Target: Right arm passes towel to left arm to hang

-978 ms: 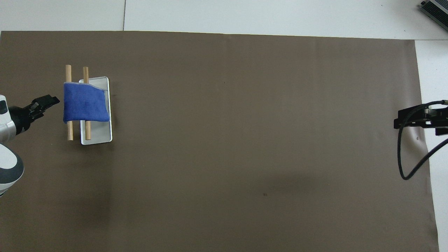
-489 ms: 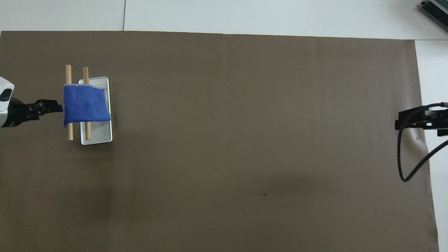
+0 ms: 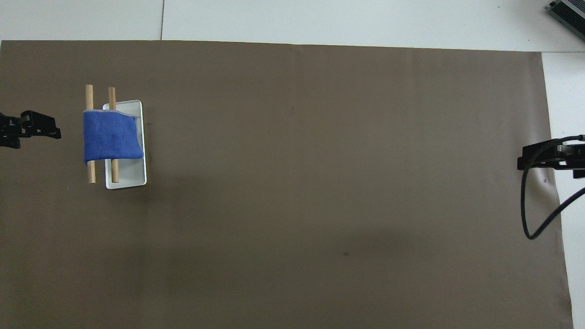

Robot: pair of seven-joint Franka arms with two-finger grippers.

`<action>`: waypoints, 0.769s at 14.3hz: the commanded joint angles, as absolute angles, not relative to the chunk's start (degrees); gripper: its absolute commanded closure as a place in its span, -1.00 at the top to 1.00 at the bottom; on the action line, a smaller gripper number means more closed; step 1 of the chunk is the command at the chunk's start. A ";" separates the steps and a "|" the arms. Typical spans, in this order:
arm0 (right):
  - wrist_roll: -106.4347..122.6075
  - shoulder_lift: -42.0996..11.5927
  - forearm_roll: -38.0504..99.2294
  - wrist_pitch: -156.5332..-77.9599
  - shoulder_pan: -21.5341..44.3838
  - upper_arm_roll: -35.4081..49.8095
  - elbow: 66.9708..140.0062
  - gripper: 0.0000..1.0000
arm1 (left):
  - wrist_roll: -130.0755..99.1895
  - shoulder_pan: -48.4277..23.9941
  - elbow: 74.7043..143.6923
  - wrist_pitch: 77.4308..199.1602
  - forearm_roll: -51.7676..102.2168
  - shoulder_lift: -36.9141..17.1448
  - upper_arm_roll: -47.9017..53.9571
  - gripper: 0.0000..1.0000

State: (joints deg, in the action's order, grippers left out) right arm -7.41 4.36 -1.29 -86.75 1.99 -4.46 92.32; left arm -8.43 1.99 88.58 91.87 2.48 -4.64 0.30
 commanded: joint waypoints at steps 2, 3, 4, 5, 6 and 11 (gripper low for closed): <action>-6.06 5.80 -1.32 -87.71 1.76 -4.39 94.13 1.00 | -10.64 2.20 86.04 87.11 1.76 -3.43 3.51 0.79; -6.06 5.80 -1.32 -87.71 1.76 -4.39 94.13 1.00 | -10.29 2.20 86.04 86.75 1.76 -2.64 3.95 0.77; -6.06 5.80 -1.32 -87.71 1.76 -4.39 94.13 1.00 | -10.11 2.20 86.04 86.75 1.50 -1.42 4.65 0.77; -6.06 5.89 -1.32 -87.71 1.76 -4.39 94.13 1.00 | -9.85 2.20 86.39 86.66 1.15 -0.10 5.27 0.77; -6.06 5.80 -1.32 -87.63 1.76 -4.39 94.13 1.00 | -9.58 2.20 86.74 86.57 1.14 0.43 5.36 0.77; -6.06 5.80 -1.32 -87.71 1.76 -4.39 94.04 1.00 | 4.21 2.46 87.28 85.69 -2.64 1.41 5.01 1.00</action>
State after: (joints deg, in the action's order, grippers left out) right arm -7.41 4.41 -1.29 -86.75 1.99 -4.46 92.37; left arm 0.25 2.05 86.37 85.83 -1.05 0.51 4.93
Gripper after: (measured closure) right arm 0.000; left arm 0.115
